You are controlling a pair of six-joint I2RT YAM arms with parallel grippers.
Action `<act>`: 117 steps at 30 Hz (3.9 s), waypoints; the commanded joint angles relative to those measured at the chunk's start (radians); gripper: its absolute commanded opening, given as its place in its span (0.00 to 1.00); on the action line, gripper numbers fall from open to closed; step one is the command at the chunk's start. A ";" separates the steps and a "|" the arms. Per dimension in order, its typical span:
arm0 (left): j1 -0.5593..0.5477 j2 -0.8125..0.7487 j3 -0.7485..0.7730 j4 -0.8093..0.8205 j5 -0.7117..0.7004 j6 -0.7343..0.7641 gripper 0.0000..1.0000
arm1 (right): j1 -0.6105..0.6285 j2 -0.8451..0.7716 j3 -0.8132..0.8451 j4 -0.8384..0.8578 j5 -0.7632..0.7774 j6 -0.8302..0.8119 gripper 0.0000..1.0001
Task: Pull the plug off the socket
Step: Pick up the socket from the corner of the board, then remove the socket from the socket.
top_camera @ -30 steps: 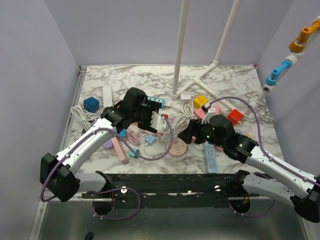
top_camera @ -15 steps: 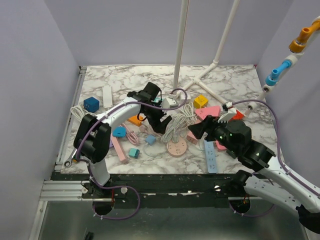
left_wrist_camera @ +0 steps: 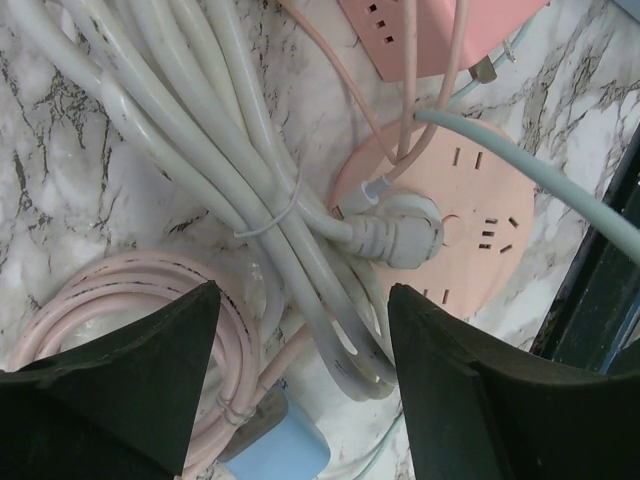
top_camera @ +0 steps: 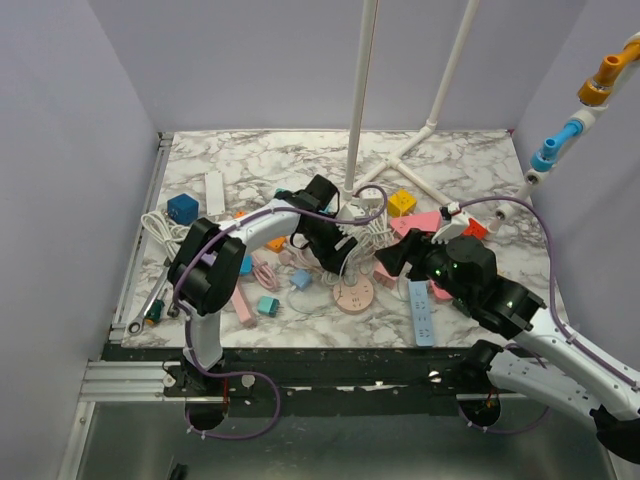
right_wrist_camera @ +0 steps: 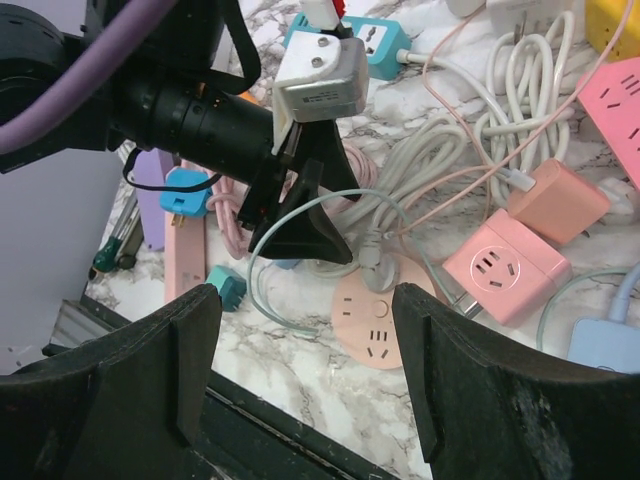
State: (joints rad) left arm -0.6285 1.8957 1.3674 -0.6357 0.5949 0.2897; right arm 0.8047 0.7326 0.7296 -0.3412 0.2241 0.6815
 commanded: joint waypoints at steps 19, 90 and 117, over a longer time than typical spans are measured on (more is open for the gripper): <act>0.015 -0.347 0.092 -0.098 -0.200 0.031 0.00 | -0.001 -0.047 0.023 -0.001 0.063 -0.016 0.76; 0.099 -0.776 0.123 -0.137 -0.324 0.121 0.00 | 0.001 0.602 0.117 0.758 -0.549 0.049 0.68; 0.067 -0.979 -0.126 -0.139 -0.077 0.604 0.99 | 0.001 0.679 0.573 0.076 -0.582 -0.059 0.12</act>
State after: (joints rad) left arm -0.5125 0.9649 1.3441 -0.7864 0.4423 0.6521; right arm 0.8047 1.4124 1.2091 -0.2306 -0.2607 0.6506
